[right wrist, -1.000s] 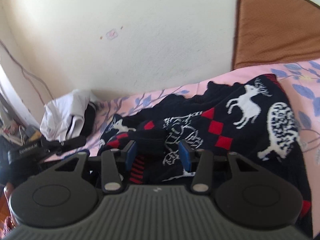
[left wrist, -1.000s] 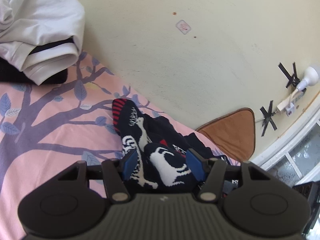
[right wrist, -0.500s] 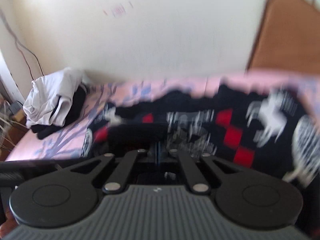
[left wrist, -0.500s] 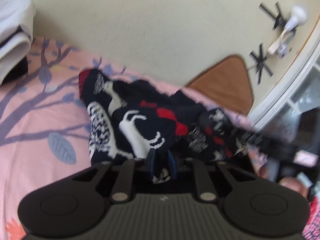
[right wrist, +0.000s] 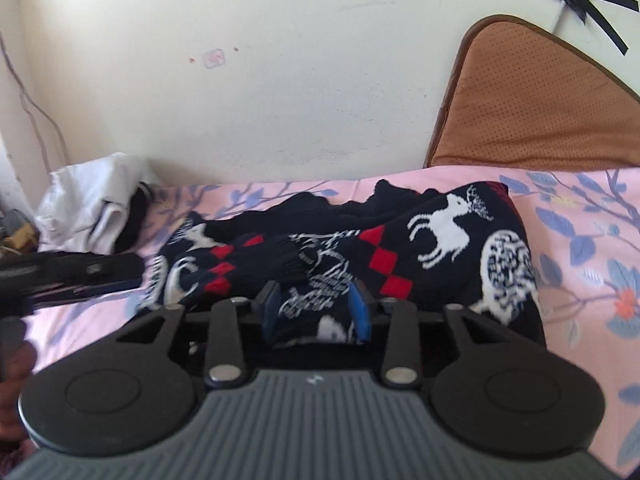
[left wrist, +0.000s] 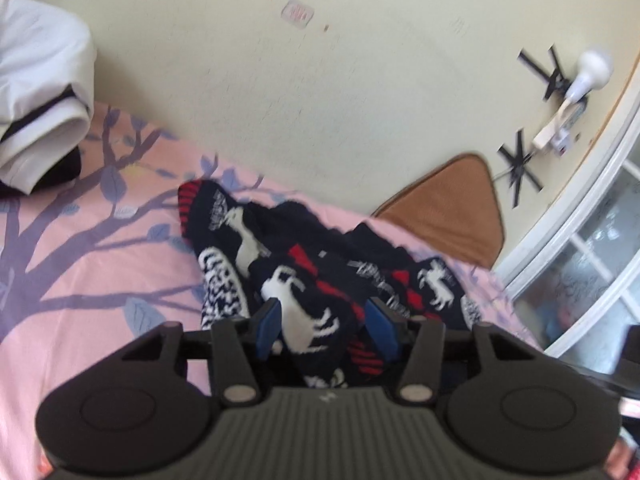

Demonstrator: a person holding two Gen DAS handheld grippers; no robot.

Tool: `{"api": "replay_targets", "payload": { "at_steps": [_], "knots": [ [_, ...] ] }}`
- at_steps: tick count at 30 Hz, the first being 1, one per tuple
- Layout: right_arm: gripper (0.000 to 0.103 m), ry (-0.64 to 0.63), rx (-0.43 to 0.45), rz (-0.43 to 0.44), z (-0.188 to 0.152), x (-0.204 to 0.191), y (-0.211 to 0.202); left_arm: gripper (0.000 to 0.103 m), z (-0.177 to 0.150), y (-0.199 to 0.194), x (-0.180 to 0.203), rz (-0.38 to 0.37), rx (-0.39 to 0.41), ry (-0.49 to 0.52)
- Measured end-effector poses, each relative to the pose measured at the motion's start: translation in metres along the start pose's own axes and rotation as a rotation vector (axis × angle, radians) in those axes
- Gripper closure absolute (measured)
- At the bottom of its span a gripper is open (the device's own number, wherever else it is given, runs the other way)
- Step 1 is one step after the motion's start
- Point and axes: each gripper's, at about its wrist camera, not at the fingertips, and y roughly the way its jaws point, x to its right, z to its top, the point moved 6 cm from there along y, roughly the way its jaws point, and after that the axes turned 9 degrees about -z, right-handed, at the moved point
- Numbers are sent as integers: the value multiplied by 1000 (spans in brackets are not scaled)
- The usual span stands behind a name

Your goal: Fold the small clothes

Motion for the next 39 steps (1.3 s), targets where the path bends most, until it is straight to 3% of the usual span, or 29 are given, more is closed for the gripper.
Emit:
{"api": "replay_targets", "payload": {
  "at_steps": [4,9,11,16,19,26,32,35,37,38,39],
  "knots": [
    [60,-14,15,-13,-21,2,-36,58,-14,18,1,77,-76,69],
    [54,23,40,-74,-46,24,-72,58,-23,25,10,151,-74,216],
    [54,49,44,-91,-55,34,-86,57,-23,21,13,147,-64,228],
    [54,102,89,-101,-71,57,-130,56,-9,-34,21,67,44,100],
    [54,84,81,-92,-88,69,-152,56,-21,-82,34,48,65,100],
    [54,114,38,-87,-129,96,-176,55,-107,-159,51,69,-105,119],
    [54,148,21,-52,-155,111,-194,55,-174,-175,77,37,-264,73],
    [54,164,9,-16,-167,115,-201,56,-192,-178,79,50,-291,16],
    [54,170,-4,0,-173,117,-203,64,-196,-179,84,35,-290,-27],
    [53,175,-11,13,-176,117,-203,74,-197,-176,87,19,-300,-49],
    [53,179,-13,31,-179,116,-203,97,-200,-174,90,20,-309,-55]
  ]
}}
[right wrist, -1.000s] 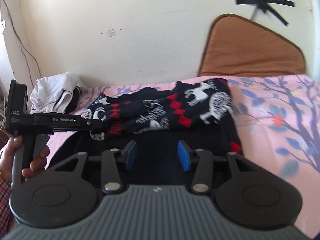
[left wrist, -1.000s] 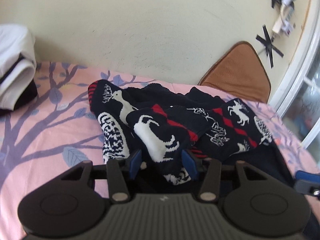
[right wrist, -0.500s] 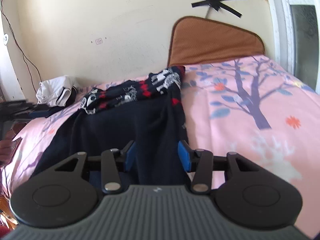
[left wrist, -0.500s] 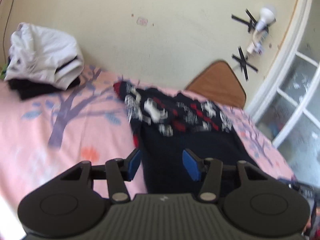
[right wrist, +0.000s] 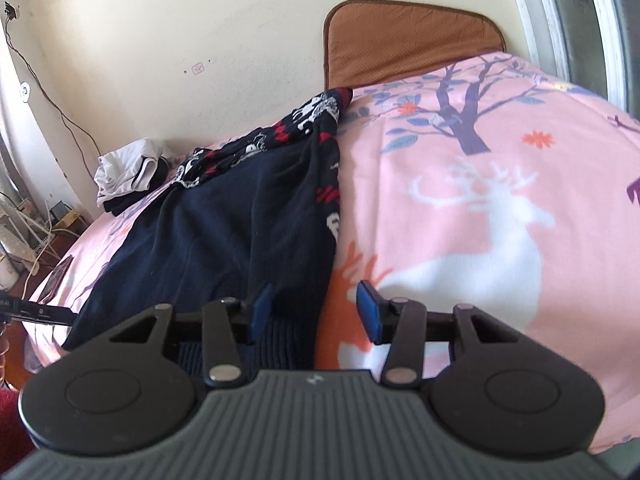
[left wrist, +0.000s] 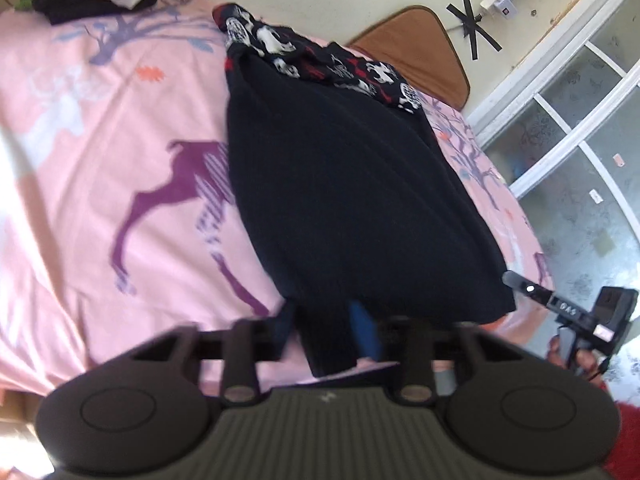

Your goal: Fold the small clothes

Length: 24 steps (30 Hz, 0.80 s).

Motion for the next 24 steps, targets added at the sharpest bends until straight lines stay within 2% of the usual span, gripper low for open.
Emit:
{"api": "replay_targets", "payload": {
  "at_steps": [1,2,3,4,6,10,13,16,19,21,23,24],
  "knots": [
    [54,0,3,19,-2,-2,0,97,-1,2,2,19,-2,7],
    [60,3,-3,45,-5,-6,0,97,-2,1,3,36,2,15],
    [84,-2,-23,66,-8,-10,3,97,-2,-3,3,50,9,7],
    [89,-13,-28,62,-10,-12,5,97,-1,-12,0,62,24,-8],
    [91,-7,-17,71,-6,-12,0,97,1,-37,-9,72,68,-55],
    [91,66,8,150,7,-6,-9,97,4,-60,-17,17,128,-128],
    [91,78,24,195,19,-12,-7,97,15,-56,-8,-36,150,-112],
    [91,100,62,243,45,-14,-3,97,46,-56,2,-80,200,-76],
    [91,87,112,246,90,-19,16,97,103,-56,7,-115,276,-50],
    [90,123,112,235,129,-24,49,95,152,-47,5,-79,338,-39],
    [83,174,125,165,163,-27,93,84,196,-25,-5,23,391,-23],
    [62,149,135,107,173,-29,112,66,210,-9,-15,128,383,-35]
  ]
}}
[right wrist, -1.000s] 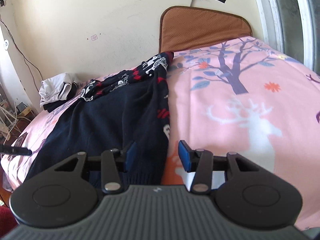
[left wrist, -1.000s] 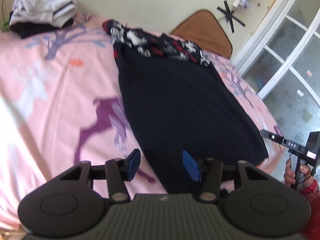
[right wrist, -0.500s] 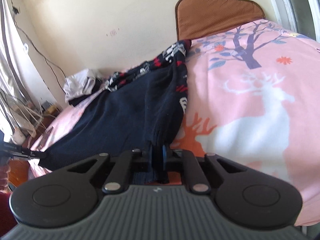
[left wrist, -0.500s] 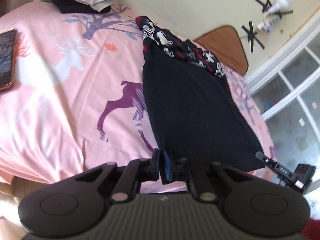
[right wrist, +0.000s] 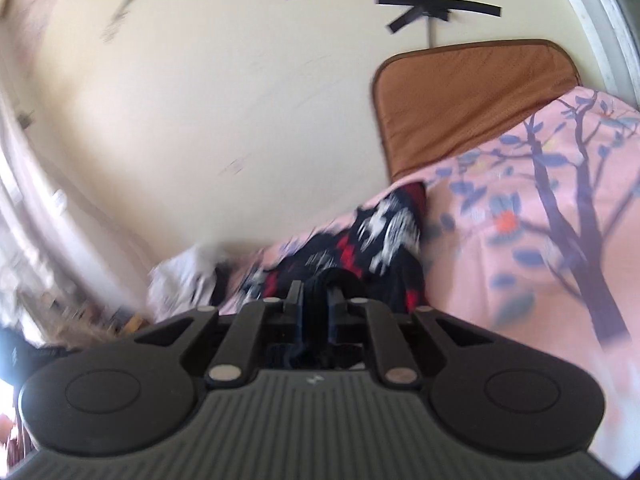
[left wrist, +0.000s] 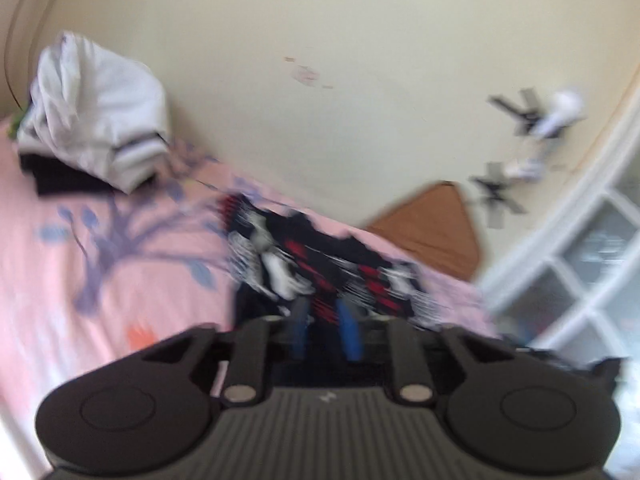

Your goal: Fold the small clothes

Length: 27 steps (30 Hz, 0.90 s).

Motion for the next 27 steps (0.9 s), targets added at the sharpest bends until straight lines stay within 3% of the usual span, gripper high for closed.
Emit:
{"api": "replay_targets", "payload": {
  "at_steps": [1,2,4,6,10,12,14,15,16,18,19,22,23,24,26,27],
  "knots": [
    [51,-41,0,-85,4,1,16,64,0,13,-10,89,-24,-15],
    [47,-57,-10,-153,3,5,22,64,-5,20,-18,124,-52,-28],
    [47,-52,-20,-103,-3,13,10,53,-24,16,-23,49,-71,-11],
    [44,-44,0,-81,-15,25,-11,44,-42,8,-28,50,-67,-2],
    [42,-54,-33,-115,-41,39,-25,43,-67,15,-18,-11,-121,59],
    [42,-72,-53,-104,-48,34,-19,49,-71,30,-9,23,-150,140],
    [44,-124,-66,-106,-52,22,-9,80,-78,47,-7,72,-191,193],
    [66,-164,-73,-105,-54,16,-5,94,-83,54,-11,93,-213,203],
    [91,-213,-79,-115,-57,11,0,95,-83,53,-14,107,-193,204],
    [97,-236,-41,-216,-57,23,1,95,-79,44,-25,152,-144,192],
    [97,-178,-45,-240,-55,38,0,95,-76,36,-34,165,-117,164],
    [93,-73,-82,-249,-59,64,-4,92,-76,23,-49,121,-98,72],
    [85,-101,-72,-255,-58,58,-7,90,-78,22,-50,112,-100,67],
    [71,-139,-36,-268,-53,48,-11,87,-80,22,-49,109,-102,78],
    [59,-219,75,-270,-42,21,-21,79,-85,22,-46,113,-89,104],
    [58,-268,114,-238,-36,3,-24,68,-87,22,-45,107,-81,106]
  ]
}}
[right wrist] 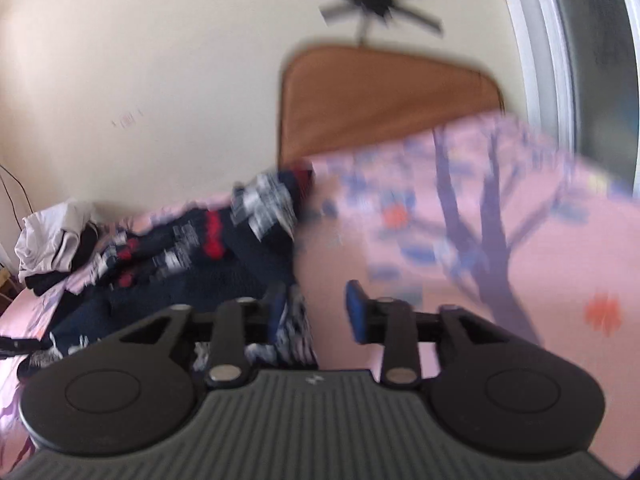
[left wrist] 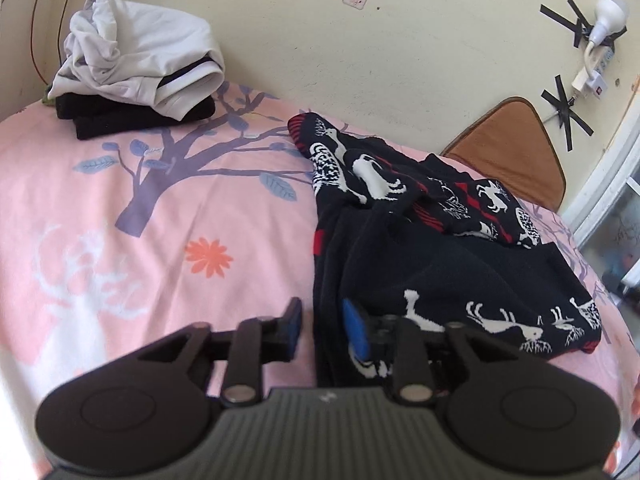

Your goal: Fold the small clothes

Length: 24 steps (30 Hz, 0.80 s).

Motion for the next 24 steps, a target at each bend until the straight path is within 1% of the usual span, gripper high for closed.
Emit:
{"api": "replay_targets", "payload": {
  "at_steps": [1,2,4,5,7,8,9,12,13,14,15,17,18,19,22,23,24],
  "knots": [
    [58,-37,20,41,7,-16,-2,59,-2,1,1,-15,11,-2],
    [58,-79,13,99,12,-35,0,56,-4,0,2,-26,28,-2],
    [59,-188,-39,205,10,-76,13,53,-7,2,6,-18,53,19],
    [59,-259,-68,231,5,-93,23,53,-9,2,9,-5,64,43],
    [61,-398,-108,207,-5,-114,48,51,-13,4,16,25,72,108],
    [61,-442,-130,189,-9,-118,61,51,-14,4,18,35,71,120],
    [59,-470,-161,188,-12,-120,73,51,-14,4,18,38,71,123],
    [59,-511,-289,218,-27,-121,94,51,-14,3,16,24,78,114],
    [60,-516,-285,229,-30,-123,87,51,-14,2,15,17,81,106],
    [82,-531,-302,258,-31,-124,83,51,-13,2,14,12,83,98],
    [98,-538,-310,277,-30,-125,78,53,-13,2,13,9,85,93],
    [98,-576,-247,244,-28,-130,67,54,-13,3,14,19,85,94],
    [98,-578,-214,224,-24,-130,66,57,-13,3,14,30,86,97],
    [98,-553,-181,193,-17,-129,69,61,-13,3,14,42,88,99],
    [98,-418,-120,117,5,-117,87,68,-13,2,12,66,96,89],
    [98,-428,-120,88,5,-116,96,68,-13,1,12,69,97,88],
    [95,-449,-168,80,-3,-116,106,69,-13,2,12,72,96,90]
  ]
}}
